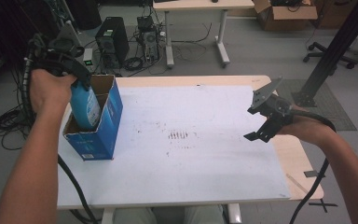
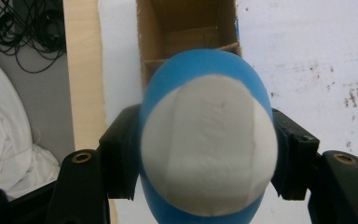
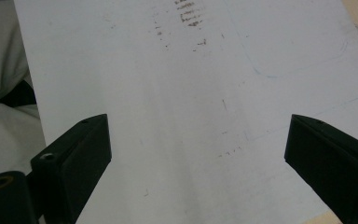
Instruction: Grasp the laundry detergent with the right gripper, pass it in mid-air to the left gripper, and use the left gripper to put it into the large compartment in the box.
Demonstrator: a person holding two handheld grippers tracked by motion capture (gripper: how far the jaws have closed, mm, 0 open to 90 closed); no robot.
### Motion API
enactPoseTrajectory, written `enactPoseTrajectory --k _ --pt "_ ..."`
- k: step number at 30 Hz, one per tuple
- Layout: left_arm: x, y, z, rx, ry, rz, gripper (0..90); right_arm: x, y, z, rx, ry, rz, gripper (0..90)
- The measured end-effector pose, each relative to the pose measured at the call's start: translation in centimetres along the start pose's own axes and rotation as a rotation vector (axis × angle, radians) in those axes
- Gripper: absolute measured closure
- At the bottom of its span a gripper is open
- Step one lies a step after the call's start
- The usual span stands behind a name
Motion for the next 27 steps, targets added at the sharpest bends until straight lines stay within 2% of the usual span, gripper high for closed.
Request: enactPoseTrajectory --k 6,13,18,27 --pt "-0.8 2.4 -0.4 0.011 0.003 0.017 37.8 -0.3 0.4 0.1 0.004 0.004 -0.006 7.0" --pt "-1.8 5.2 -0.8 -0.011 0.003 0.035 37.8 -0.4 0.6 0.1 0.01 0.014 -0.006 7.1" --pt "-2.1 6.3 -1.1 -0.002 0.026 0.035 37.8 -0.4 0.9 0.1 0.014 0.016 -0.007 7.1" --pt "-2.5 8.2 -1.6 -0.008 0.033 0.039 37.9 -0.9 1.3 0.0 0.017 0.03 -0.006 7.2"
Point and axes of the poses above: each handheld gripper's, and its own axes: y roughly forward along the jaws, x roughly out of its top, z roughly to its left, the point moved 6 cm from there along y, roughly forward along the jaws, and after that the axes turned 9 degrees about x, right-handed, at the moved point
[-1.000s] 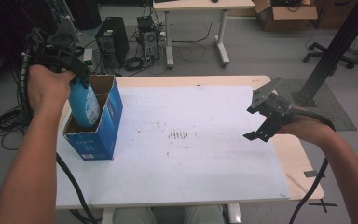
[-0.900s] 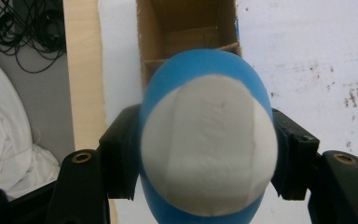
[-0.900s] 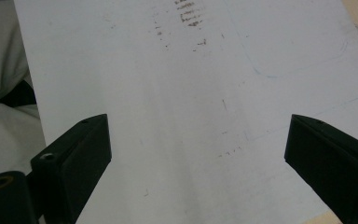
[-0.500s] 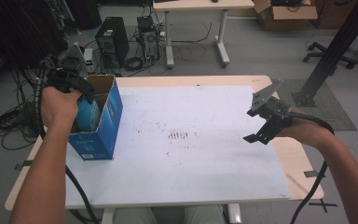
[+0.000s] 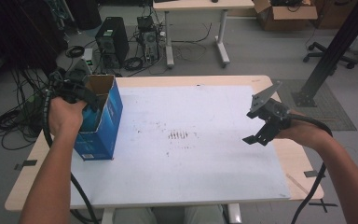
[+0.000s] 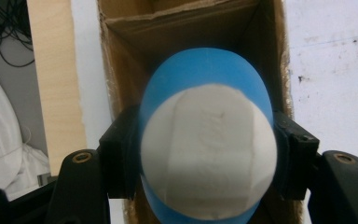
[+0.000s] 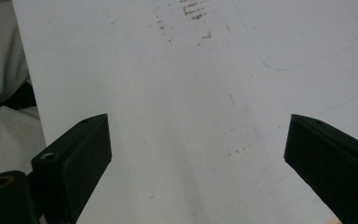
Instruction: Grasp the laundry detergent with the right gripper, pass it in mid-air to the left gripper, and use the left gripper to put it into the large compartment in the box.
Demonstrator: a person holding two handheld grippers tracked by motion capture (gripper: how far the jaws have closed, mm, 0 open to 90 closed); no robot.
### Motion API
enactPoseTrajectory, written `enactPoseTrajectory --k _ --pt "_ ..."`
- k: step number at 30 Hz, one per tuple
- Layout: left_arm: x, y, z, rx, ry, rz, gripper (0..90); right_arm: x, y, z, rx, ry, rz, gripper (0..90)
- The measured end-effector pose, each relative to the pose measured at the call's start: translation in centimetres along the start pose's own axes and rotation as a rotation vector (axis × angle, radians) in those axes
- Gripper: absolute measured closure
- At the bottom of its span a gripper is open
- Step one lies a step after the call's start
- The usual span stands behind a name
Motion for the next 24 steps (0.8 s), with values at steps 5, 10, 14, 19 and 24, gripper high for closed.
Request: enactPoseTrajectory --k 5,10,14,19,24 --pt "-0.3 0.8 -0.2 -0.001 0.003 0.004 37.9 -0.1 -0.1 0.0 0.0 0.009 -0.006 7.1" --pt "-0.4 1.5 -0.3 0.0 -0.003 0.007 37.9 -0.3 0.1 -0.1 0.0 0.013 -0.008 7.1" --pt "-0.5 2.0 -0.4 -0.005 0.001 0.016 37.9 -0.4 0.2 -0.1 0.001 0.019 -0.005 7.1" --pt "-0.7 2.5 -0.5 -0.009 0.003 0.023 37.9 -0.3 0.2 -0.2 0.001 0.02 -0.007 7.3" --pt "-0.7 2.7 -0.4 -0.013 0.004 0.022 37.8 -0.4 0.5 -0.3 0.006 0.025 -0.006 7.3"
Point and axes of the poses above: each handheld gripper's, and its own axes: y roughly forward along the jaws, x roughly out of its top, z roughly to its left, the point moved 6 cm from there along y, roughly forward along the jaws, and after that the axes turned 9 degrees about x, right-handed, at the moved point
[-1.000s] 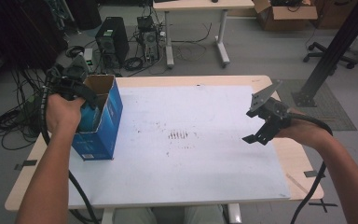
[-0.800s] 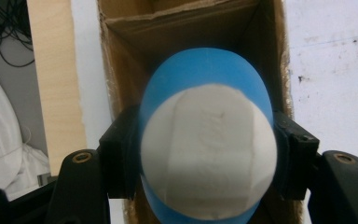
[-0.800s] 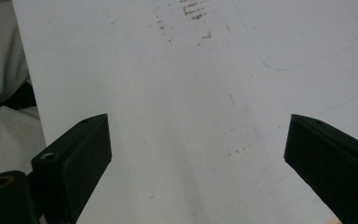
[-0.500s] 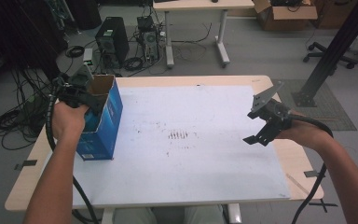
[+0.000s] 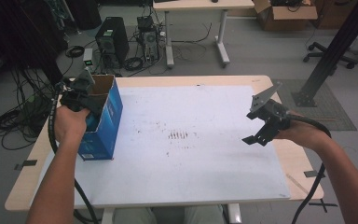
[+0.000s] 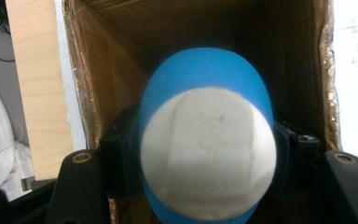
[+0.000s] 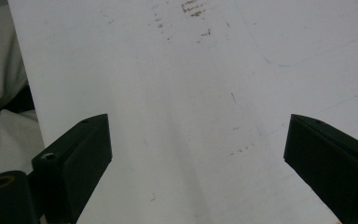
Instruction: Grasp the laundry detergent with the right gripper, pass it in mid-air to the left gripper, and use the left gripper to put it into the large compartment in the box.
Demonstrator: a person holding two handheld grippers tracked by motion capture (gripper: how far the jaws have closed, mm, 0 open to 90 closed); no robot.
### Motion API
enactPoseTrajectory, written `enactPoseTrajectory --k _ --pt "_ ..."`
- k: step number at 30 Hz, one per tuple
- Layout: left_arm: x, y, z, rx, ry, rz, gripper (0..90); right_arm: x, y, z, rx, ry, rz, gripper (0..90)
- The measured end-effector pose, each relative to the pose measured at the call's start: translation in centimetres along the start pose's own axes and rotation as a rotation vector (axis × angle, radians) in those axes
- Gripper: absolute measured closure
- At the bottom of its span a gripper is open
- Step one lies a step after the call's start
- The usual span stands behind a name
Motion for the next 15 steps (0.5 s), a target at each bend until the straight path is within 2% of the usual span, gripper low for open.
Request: enactPoseTrajectory --k 12,15 --pt "-0.01 0.17 0.05 -0.009 -0.001 -0.005 37.5 -0.14 0.13 0.16 0.004 0.002 0.002 7.3" --pt "-0.03 0.01 0.1 -0.023 -0.007 -0.005 35.9 -0.32 0.29 0.21 0.007 0.006 0.005 7.3"
Point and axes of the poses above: each handheld gripper's, and its own axes: y roughly forward along the jaws, x roughly out of its top, z roughly to its left, the point moved 6 cm from there along y, roughly forward along the jaws, and after that the axes turned 9 degrees about x, right-handed, at the moved point
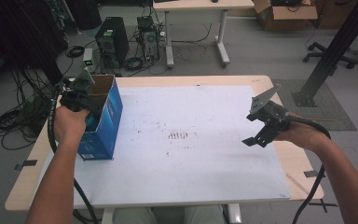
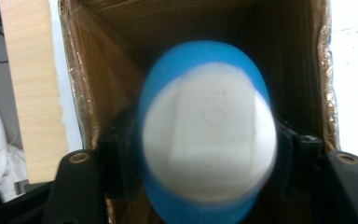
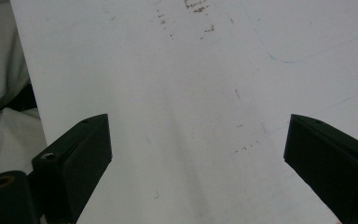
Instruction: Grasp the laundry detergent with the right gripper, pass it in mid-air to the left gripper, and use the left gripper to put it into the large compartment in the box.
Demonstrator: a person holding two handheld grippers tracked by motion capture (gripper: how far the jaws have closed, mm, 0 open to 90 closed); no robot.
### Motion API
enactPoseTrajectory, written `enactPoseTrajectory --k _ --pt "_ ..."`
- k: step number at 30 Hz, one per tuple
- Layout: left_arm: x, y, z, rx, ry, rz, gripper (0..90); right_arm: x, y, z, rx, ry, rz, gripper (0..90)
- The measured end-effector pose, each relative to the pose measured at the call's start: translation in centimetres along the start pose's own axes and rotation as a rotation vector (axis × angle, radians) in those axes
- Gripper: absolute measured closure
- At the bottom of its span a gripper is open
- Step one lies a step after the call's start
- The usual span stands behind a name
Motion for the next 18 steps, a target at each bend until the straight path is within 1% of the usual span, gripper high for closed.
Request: enactPoseTrajectory --k 1,8,12,14,16,18 --pt "0.0 -0.2 0.1 0.006 -0.001 -0.009 35.1 0.0 0.0 0.0 0.001 -0.001 0.0 7.3" --pt "-0.2 -1.5 0.6 -0.01 -0.019 -0.024 30.8 0.3 -0.2 0.3 -0.003 -0.007 -0.002 7.5" --pt "-0.4 -2.7 0.8 -0.016 -0.029 -0.041 27.5 0.6 -0.4 0.6 -0.008 -0.011 -0.003 7.5" --pt "-0.5 -3.5 0.9 -0.027 -0.032 -0.053 25.7 0.7 -0.5 0.7 -0.011 -0.014 -0.006 7.4" --pt "-0.6 -4.1 0.8 -0.031 -0.023 -0.063 24.4 0.7 -0.6 0.9 -0.012 -0.014 -0.004 7.5" --pt "-0.9 -5.0 0.5 -0.04 -0.001 -0.07 24.0 0.8 -0.7 1.2 -0.014 -0.02 -0.005 7.5"
Point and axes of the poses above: each handheld gripper's, and its own axes: y roughly forward along the jaws, x roughly out of its top, z roughly to its left, the point moved 6 cm from there along y, roughly forward along the jaws, and after that the axes turned 9 degrees about x, right-handed, at the moved point
